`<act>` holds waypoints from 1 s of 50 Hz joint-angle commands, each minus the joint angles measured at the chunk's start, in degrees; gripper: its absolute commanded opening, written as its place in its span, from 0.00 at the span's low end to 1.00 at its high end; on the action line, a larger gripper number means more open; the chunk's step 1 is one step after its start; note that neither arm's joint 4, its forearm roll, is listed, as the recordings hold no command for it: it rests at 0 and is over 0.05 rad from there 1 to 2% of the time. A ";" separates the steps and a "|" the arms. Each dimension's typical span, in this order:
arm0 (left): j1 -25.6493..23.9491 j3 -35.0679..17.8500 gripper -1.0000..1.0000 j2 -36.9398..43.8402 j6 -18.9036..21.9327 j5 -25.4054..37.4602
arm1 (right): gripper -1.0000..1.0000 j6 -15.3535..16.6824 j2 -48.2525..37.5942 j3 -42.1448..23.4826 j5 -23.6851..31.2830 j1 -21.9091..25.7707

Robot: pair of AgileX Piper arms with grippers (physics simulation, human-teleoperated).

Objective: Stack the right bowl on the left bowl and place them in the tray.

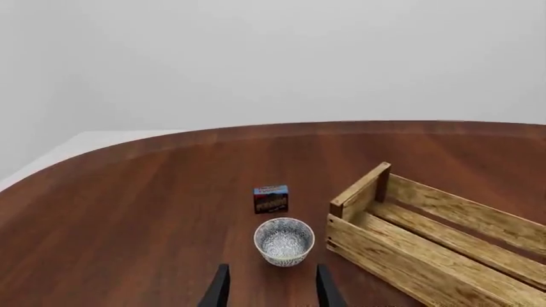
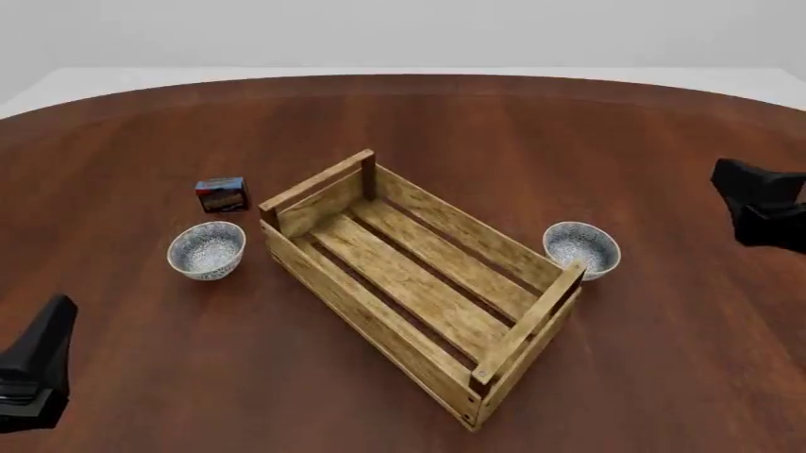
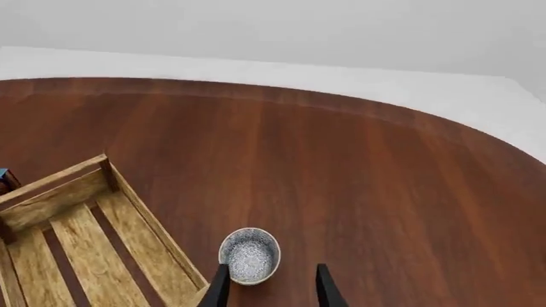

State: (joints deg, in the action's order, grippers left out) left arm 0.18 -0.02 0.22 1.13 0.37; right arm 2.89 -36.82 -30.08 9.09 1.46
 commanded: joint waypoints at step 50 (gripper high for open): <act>-0.96 -1.21 1.00 -0.21 -1.12 0.94 | 1.00 8.49 -44.14 -29.39 13.14 -3.14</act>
State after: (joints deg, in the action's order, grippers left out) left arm -0.67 -0.99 0.04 0.16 0.92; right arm 10.85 -76.50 -57.39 21.35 -1.47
